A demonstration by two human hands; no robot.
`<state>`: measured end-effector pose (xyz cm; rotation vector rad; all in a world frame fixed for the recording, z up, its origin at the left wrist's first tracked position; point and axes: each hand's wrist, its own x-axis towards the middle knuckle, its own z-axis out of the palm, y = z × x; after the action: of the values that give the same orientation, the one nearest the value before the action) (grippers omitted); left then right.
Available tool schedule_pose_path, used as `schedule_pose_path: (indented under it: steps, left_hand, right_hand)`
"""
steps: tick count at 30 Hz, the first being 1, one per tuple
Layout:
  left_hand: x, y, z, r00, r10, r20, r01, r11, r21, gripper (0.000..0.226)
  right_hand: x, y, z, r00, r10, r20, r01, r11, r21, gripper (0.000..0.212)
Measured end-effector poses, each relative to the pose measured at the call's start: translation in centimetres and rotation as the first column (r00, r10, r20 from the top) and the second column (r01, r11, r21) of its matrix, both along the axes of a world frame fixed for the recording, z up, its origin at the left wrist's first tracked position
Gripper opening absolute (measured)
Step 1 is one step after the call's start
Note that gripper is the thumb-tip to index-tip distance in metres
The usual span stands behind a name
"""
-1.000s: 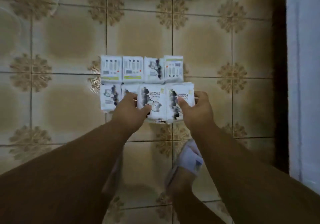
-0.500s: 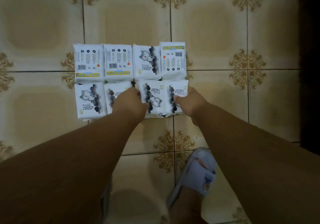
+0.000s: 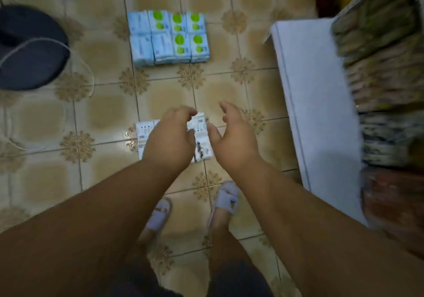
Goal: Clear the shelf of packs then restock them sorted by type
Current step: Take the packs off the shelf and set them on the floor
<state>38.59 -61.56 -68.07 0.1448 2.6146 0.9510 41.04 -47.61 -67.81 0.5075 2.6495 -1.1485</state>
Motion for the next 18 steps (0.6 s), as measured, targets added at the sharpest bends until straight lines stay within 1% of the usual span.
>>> schedule_pose_path:
  steps: [2, 4, 6, 8, 12, 14, 16, 18]
  left_hand:
    - [-1.7, 0.4, 8.7, 0.992, -0.058, -0.113, 0.06, 0.998, 0.017, 0.039]
    - [-2.7, 1.0, 16.8, 0.968, -0.109, -0.228, 0.136, 0.985, 0.107, 0.036]
    - [-2.8, 2.2, 23.8, 0.923, -0.17, -0.346, 0.25, 0.947, 0.202, 0.033]
    - [-2.1, 3.6, 29.7, 0.875, -0.233, -0.424, 0.358, 0.902, 0.243, 0.031]
    - [0.9, 6.8, 39.4, 0.764, -0.294, -0.575, 0.525, 0.801, 0.289, 0.024]
    - [3.0, 8.8, 43.4, 0.73, -0.309, -0.61, 0.588, 0.739, 0.329, 0.023]
    - [5.5, 10.5, 46.5, 0.701, -0.348, -0.622, 0.646, 0.68, 0.348, 0.023]
    - [8.2, 12.0, 48.8, 0.664, -0.389, -0.639, 0.699, 0.626, 0.346, 0.02]
  right_hand:
    - [-0.1, 0.9, 9.3, 0.987, -0.058, -0.151, 0.068, 0.996, 0.061, 0.052]
    - [0.4, 1.7, 17.8, 0.953, -0.119, -0.277, 0.158, 0.98, 0.123, 0.05]
    - [1.7, 2.5, 25.5, 0.909, -0.173, -0.379, 0.248, 0.956, 0.157, 0.048]
    - [3.8, 3.1, 31.7, 0.851, -0.244, -0.465, 0.357, 0.918, 0.171, 0.047]
    - [9.5, 4.2, 41.6, 0.67, -0.392, -0.631, 0.593, 0.793, 0.136, 0.041]
    - [12.8, 5.0, 45.6, 0.587, -0.427, -0.688, 0.673, 0.729, 0.122, 0.038]
    - [16.2, 5.7, 48.6, 0.516, -0.45, -0.729, 0.73, 0.676, 0.1, 0.035]
    - [19.5, 6.5, 50.3, 0.46, -0.477, -0.749, 0.773, 0.63, 0.074, 0.033]
